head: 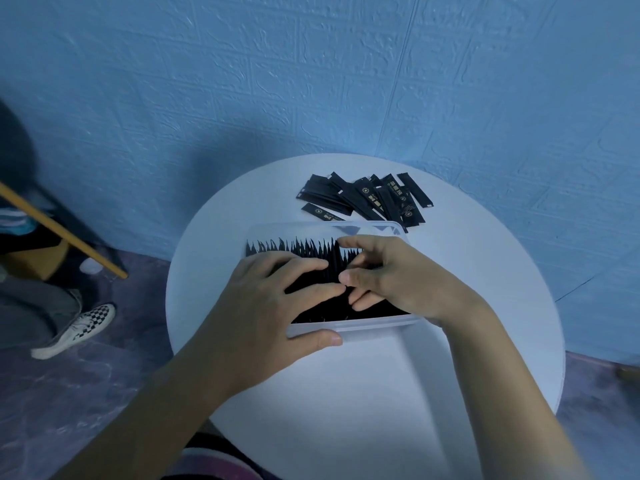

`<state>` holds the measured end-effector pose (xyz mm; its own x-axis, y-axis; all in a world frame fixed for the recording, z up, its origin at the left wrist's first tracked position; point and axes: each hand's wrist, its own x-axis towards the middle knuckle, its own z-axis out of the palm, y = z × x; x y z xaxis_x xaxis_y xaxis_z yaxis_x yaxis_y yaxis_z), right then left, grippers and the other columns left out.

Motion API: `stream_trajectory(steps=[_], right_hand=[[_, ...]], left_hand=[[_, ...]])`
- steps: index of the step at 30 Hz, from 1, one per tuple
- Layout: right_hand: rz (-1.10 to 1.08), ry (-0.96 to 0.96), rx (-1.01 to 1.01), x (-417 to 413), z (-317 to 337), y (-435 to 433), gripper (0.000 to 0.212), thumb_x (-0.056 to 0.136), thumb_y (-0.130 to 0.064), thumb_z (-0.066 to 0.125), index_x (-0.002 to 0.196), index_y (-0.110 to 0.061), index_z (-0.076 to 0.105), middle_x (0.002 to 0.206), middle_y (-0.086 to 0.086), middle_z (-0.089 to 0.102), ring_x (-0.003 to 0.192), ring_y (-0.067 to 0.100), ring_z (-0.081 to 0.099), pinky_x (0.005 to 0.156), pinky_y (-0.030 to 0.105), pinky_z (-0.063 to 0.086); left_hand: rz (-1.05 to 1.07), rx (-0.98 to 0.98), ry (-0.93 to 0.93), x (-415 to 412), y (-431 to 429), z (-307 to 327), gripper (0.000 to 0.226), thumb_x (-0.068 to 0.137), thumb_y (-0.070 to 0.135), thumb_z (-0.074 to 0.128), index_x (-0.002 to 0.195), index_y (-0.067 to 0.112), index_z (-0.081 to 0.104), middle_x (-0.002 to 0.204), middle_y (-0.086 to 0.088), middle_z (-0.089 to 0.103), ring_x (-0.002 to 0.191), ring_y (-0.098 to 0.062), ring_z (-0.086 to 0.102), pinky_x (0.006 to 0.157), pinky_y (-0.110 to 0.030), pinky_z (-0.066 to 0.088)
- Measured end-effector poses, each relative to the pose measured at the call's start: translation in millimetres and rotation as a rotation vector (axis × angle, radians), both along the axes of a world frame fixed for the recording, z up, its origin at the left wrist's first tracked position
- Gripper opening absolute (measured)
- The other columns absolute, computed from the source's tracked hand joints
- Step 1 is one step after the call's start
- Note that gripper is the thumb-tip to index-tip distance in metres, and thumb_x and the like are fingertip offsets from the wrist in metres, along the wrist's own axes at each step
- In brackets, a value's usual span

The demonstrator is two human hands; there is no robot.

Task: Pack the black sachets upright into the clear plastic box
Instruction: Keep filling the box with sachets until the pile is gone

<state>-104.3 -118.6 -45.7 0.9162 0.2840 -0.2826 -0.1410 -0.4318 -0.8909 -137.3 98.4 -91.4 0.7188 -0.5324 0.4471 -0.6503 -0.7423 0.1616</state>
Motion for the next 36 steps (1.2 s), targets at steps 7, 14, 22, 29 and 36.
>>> stream_trajectory(steps=[7, 14, 22, 29, 36], right_hand=[[0.009, 0.008, 0.02, 2, 3, -2, 0.046, 0.102, -0.003, 0.051, 0.147, -0.009, 0.044, 0.089, 0.012, 0.066, 0.07, 0.019, 0.072, 0.067, 0.024, 0.06], [-0.387, -0.297, 0.064, 48, 12, -41, 0.019, 0.1, -0.003, 0.053, 0.108, -0.006, 0.07, 0.073, 0.009, 0.066, 0.051, 0.014, 0.061, 0.049, 0.025, 0.052], [-0.466, -0.431, -0.688, 116, -54, -74, 0.04, 0.089, -0.04, 0.069, 0.124, -0.022, 0.067, 0.12, 0.006, 0.065, 0.109, 0.03, 0.059, 0.087, 0.036, 0.045], [-0.389, -0.428, -0.692, 137, -62, -61, 0.034, 0.089, -0.03, 0.071, 0.12, -0.016, 0.068, 0.113, 0.004, 0.068, 0.11, 0.03, 0.059, 0.079, 0.031, 0.042], [-0.444, -0.359, -0.473, 135, -50, -68, 0.009, 0.09, -0.024, 0.071, 0.095, -0.019, 0.066, 0.079, -0.008, 0.06, 0.081, 0.019, 0.057, 0.069, 0.028, 0.037]], left_hand=[[-0.005, 0.024, -0.004, 1, -5, 0, 0.051, 0.085, 0.07, 0.057, 0.125, 0.04, 0.066, 0.132, 0.014, 0.059, 0.117, -0.02, 0.055, 0.1, -0.043, 0.043], [0.011, 0.009, 0.005, -1, -6, -1, 0.043, 0.085, 0.069, 0.055, 0.115, 0.042, 0.071, 0.131, 0.016, 0.06, 0.118, -0.016, 0.054, 0.1, -0.038, 0.041], [0.021, 0.002, 0.025, -2, -6, -1, 0.042, 0.085, 0.07, 0.058, 0.114, 0.043, 0.071, 0.131, 0.016, 0.06, 0.117, -0.016, 0.055, 0.101, -0.038, 0.041], [0.024, 0.002, 0.063, -2, -6, 1, 0.042, 0.085, 0.07, 0.057, 0.115, 0.044, 0.07, 0.133, 0.018, 0.058, 0.119, -0.014, 0.053, 0.102, -0.035, 0.039], [0.028, 0.002, 0.068, -2, -6, 1, 0.042, 0.085, 0.07, 0.058, 0.115, 0.044, 0.07, 0.132, 0.018, 0.058, 0.118, -0.016, 0.054, 0.102, -0.035, 0.038]])
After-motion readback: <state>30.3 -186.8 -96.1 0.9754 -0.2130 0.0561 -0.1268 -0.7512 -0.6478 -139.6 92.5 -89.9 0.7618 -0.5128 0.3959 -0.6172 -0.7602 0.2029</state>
